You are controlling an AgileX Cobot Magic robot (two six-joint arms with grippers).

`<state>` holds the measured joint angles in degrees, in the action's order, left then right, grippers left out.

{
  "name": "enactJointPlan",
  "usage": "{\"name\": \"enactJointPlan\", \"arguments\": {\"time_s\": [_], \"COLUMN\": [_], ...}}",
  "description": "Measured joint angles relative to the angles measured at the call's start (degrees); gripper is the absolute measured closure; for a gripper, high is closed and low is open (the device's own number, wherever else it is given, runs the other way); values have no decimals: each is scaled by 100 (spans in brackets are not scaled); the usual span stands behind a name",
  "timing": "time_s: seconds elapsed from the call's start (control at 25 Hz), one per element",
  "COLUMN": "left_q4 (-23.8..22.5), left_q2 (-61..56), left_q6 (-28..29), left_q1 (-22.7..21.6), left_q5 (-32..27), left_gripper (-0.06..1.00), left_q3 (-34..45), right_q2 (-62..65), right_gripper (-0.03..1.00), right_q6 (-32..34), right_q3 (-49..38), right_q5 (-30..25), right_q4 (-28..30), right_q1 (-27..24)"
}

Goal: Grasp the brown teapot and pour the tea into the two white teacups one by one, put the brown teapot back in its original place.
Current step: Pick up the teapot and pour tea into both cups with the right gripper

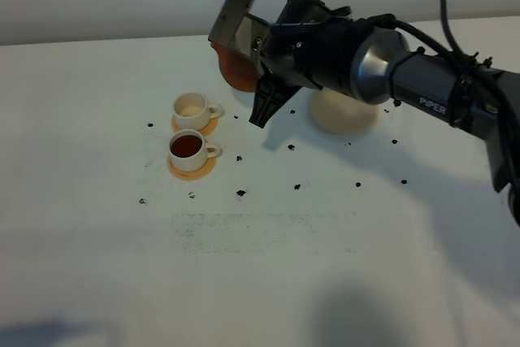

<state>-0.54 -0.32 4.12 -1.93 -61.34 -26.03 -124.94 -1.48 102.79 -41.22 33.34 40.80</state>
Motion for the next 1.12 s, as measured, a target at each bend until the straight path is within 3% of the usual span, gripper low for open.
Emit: {"name": "enactJointPlan", "arguments": {"time_s": [0.48, 1.12], "left_q4": [0, 0], "left_q2": [0, 0], "left_q6": [0, 0], "left_q1": [0, 0], "left_q5": [0, 0], "left_gripper": [64, 64], "left_q3": [0, 0], "right_q2": [-325, -623], "right_gripper": [87, 87], "right_q6": [-22, -81], "right_q3": [0, 0], "right_q5": [502, 555], "right_q4": [1086, 2062], "right_q1": [116, 285]}}
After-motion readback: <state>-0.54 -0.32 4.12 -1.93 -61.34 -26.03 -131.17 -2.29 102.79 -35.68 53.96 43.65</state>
